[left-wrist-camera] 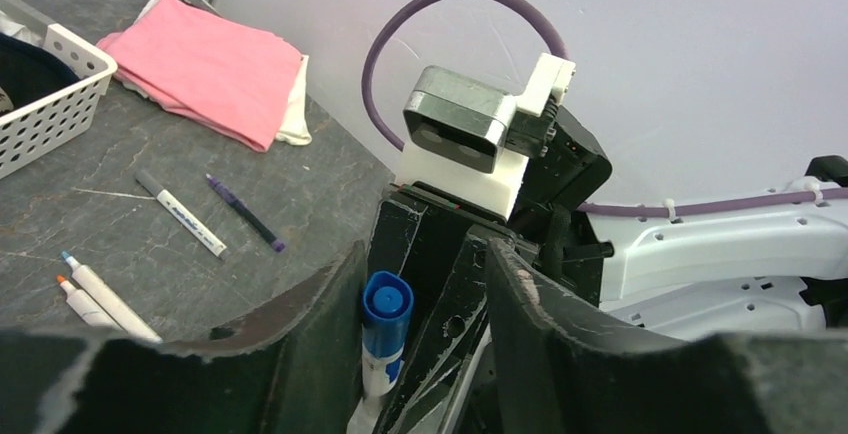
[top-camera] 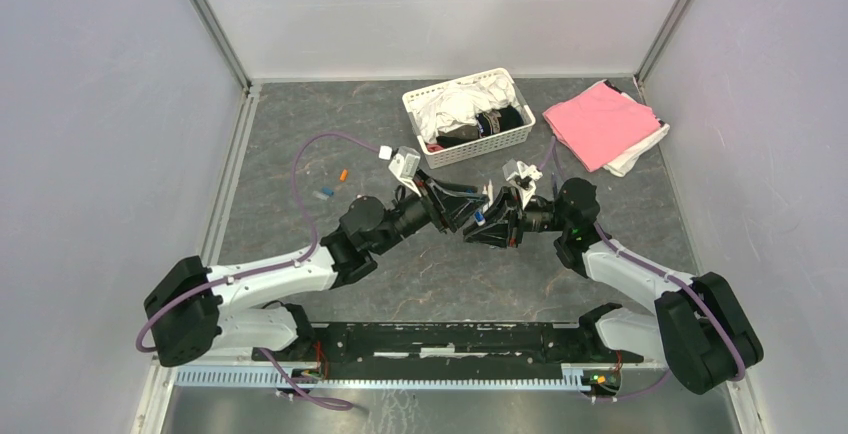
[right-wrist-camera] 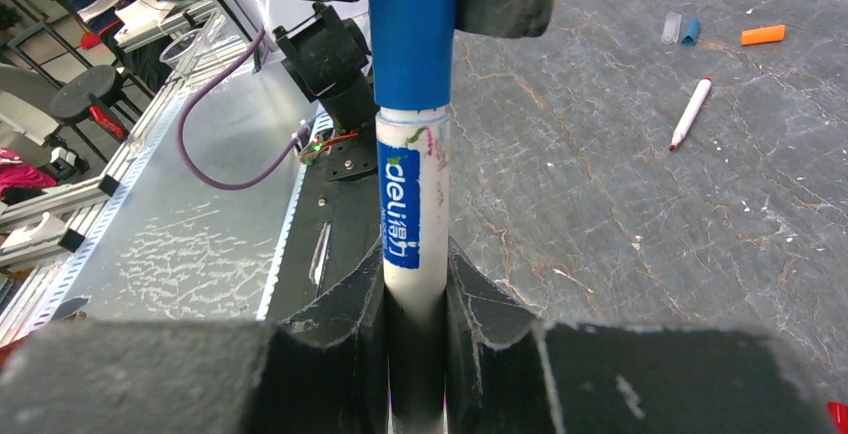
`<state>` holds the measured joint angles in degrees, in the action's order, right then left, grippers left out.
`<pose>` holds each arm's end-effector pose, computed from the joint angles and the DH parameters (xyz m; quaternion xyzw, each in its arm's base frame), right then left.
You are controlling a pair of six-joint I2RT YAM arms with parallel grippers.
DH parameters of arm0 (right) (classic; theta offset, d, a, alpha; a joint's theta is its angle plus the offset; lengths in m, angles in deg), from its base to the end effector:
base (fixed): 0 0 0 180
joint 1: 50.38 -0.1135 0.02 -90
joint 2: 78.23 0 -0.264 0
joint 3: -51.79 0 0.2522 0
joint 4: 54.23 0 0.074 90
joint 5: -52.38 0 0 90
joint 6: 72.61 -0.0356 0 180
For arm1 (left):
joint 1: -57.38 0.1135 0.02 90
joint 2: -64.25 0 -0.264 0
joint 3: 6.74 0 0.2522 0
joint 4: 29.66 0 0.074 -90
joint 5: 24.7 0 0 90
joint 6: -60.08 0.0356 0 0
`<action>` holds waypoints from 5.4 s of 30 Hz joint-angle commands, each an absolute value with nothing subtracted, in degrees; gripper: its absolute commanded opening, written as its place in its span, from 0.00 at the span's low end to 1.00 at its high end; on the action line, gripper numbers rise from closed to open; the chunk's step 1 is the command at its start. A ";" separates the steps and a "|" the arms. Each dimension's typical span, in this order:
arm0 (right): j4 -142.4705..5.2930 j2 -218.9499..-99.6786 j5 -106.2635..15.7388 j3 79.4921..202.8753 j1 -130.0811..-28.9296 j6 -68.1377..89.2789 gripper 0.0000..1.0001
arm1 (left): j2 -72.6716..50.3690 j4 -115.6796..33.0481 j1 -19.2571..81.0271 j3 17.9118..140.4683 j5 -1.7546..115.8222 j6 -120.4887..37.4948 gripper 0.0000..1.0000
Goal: Insert the pens into the pen caps
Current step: Press the pen cap onto the pen, then place the pen at the center of the board.
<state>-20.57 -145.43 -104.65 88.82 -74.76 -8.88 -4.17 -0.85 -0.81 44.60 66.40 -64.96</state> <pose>0.1900 0.1221 0.2355 -0.3927 0.5779 0.6017 0.3870 0.1436 -0.2302 0.3072 0.1193 0.6198 -0.5595 0.5372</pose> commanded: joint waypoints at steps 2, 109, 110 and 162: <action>-20.27 -144.77 -105.09 90.16 -75.06 -7.58 0.00 | -5.22 0.38 -0.44 47.55 65.56 -65.02 0.39; -59.74 -156.94 -48.69 105.54 -53.61 16.56 0.06 | 21.44 -46.18 14.28 43.93 97.90 -56.29 1.00; -60.64 -158.09 -48.17 106.30 -52.61 16.91 0.07 | 21.37 -48.29 15.28 44.62 99.61 -56.04 1.00; -66.58 -174.92 -69.68 116.35 -44.84 17.47 0.36 | 22.35 -59.34 20.29 40.13 98.09 -63.30 1.00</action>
<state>-67.63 -174.87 -68.76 114.30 -44.79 17.68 22.34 -60.89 20.04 40.36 98.11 -61.36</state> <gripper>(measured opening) 0.359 0.994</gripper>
